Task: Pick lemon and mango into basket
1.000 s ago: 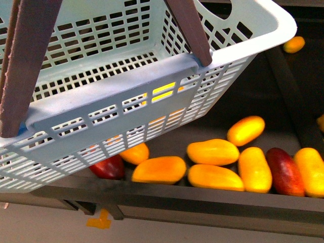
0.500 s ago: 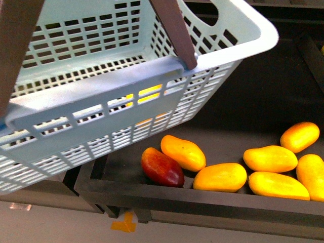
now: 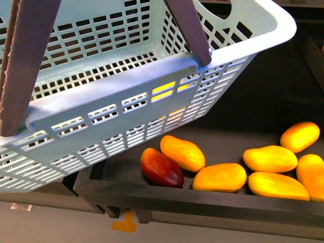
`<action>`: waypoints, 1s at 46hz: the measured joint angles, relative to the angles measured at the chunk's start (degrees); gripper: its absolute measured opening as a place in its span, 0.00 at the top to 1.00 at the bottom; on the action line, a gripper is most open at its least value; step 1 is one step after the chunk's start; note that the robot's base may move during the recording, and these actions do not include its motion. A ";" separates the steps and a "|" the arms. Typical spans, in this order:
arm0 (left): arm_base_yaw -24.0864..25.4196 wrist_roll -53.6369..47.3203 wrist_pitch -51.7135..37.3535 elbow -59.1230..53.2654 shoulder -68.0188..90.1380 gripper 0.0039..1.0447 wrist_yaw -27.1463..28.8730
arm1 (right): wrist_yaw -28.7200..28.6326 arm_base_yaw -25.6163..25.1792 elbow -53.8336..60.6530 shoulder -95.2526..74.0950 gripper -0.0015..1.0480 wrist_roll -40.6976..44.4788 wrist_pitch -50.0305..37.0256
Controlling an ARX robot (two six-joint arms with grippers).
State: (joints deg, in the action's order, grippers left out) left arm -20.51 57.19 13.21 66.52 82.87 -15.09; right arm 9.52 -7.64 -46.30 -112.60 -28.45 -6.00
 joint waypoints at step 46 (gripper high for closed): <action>0.04 -0.07 0.00 0.00 0.00 0.87 -0.13 | 0.81 2.10 -31.89 -31.17 0.08 -13.60 7.41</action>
State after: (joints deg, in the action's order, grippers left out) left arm -20.47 57.12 13.21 66.52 82.87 -15.22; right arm 10.33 -5.54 -78.19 -143.76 -42.04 1.41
